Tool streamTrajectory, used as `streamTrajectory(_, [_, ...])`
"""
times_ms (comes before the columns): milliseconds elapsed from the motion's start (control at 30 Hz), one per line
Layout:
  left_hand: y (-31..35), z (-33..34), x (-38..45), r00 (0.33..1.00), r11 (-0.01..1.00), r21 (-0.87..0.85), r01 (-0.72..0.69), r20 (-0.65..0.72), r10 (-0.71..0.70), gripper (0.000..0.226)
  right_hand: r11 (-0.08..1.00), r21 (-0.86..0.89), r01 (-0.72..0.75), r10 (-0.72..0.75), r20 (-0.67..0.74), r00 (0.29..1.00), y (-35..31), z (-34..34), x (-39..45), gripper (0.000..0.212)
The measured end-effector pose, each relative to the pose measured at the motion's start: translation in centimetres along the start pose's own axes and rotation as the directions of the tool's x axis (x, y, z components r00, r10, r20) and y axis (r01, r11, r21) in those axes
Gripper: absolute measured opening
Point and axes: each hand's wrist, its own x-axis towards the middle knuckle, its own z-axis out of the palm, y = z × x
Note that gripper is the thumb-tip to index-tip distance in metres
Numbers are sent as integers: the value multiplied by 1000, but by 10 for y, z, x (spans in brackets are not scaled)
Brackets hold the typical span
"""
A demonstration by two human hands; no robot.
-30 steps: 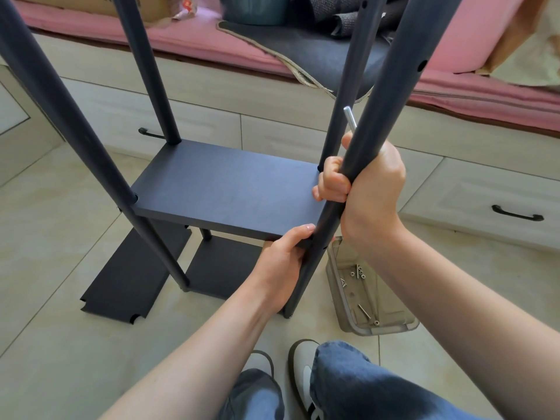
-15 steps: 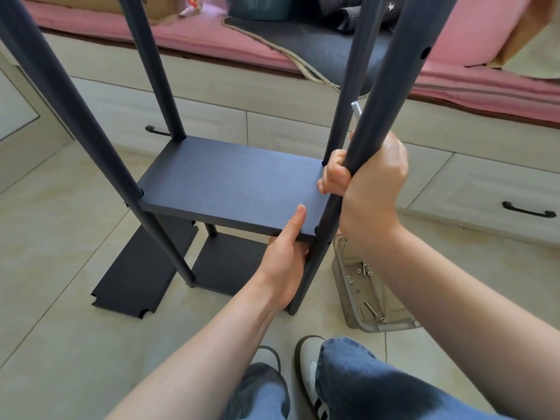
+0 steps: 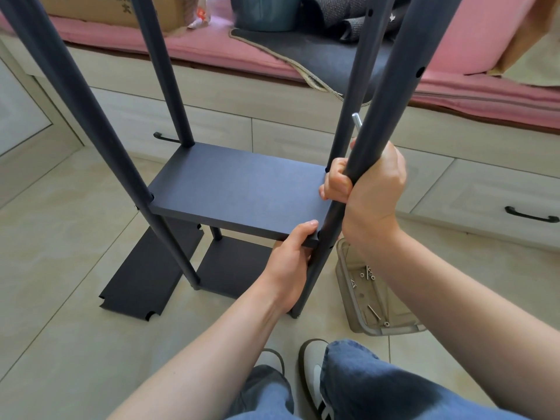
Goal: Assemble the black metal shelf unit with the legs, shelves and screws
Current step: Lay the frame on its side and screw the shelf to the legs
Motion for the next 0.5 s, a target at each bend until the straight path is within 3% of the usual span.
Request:
streamTrajectory(133, [0, -5, 0, 1000, 999, 33, 10, 22, -11, 64, 995, -67, -73, 79, 85, 993, -8, -8, -1, 26])
streamTrajectory(233, [2, -7, 1, 999, 999, 40, 25, 47, -27, 52, 963, -237, -132, 139, 12, 990, -10, -22, 3, 30])
streamTrajectory(400, [4, -5, 1, 998, 999, 9, 46, 36, -46, 56, 792, -495, -359, 354, -106, 929, 3, -72, -8, 23])
streamTrajectory(500, [4, -2, 0, 999, 1000, -31, 5, -36, -6, 70, 680, -626, -382, 413, -103, 905, 9, -93, -33, 19])
